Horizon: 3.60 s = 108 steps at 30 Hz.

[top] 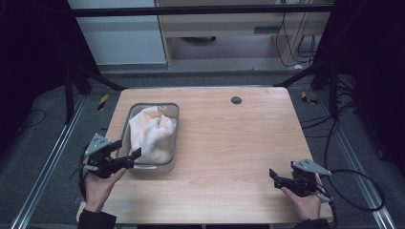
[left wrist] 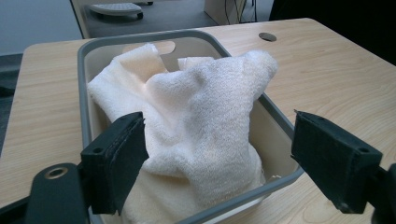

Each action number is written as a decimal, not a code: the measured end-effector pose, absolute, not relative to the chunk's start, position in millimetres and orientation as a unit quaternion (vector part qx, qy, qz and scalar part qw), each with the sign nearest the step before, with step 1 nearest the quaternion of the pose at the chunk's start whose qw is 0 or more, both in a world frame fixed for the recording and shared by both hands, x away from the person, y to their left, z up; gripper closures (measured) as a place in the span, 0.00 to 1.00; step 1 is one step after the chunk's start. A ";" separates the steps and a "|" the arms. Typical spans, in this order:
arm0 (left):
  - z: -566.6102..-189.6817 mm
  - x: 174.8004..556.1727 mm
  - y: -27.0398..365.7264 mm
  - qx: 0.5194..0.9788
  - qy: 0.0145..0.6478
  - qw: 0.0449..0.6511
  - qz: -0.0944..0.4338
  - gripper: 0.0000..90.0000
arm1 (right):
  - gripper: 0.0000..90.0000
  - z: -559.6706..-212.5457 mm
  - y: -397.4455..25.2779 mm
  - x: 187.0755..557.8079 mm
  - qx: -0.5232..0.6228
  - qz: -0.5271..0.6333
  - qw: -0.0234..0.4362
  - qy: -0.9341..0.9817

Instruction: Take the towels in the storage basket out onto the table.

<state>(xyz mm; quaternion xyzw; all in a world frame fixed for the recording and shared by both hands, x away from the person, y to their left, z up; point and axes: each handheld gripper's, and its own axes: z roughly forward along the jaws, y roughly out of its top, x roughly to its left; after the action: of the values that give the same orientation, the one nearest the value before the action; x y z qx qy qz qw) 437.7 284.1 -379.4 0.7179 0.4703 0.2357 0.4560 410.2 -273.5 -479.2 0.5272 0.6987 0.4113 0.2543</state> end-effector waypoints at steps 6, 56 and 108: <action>-382.8 448.7 274.7 0.732 0.465 0.441 0.230 0.19 | 0.12 -479.3 -273.6 410.4 0.528 0.411 0.256 0.698; -411.5 506.7 231.0 0.799 0.458 0.321 0.220 0.44 | 0.12 -481.5 -272.1 414.1 0.522 0.403 0.242 0.711; -345.7 500.4 253.8 0.771 0.471 0.352 0.243 0.72 | 0.12 -481.4 -272.1 414.2 0.521 0.401 0.238 0.715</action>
<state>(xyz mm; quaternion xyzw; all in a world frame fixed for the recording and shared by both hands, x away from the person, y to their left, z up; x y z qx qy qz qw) 500.4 253.8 -345.7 0.7714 0.4715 0.2430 0.3515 414.2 -272.1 -481.4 0.5211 0.7148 0.4009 0.2382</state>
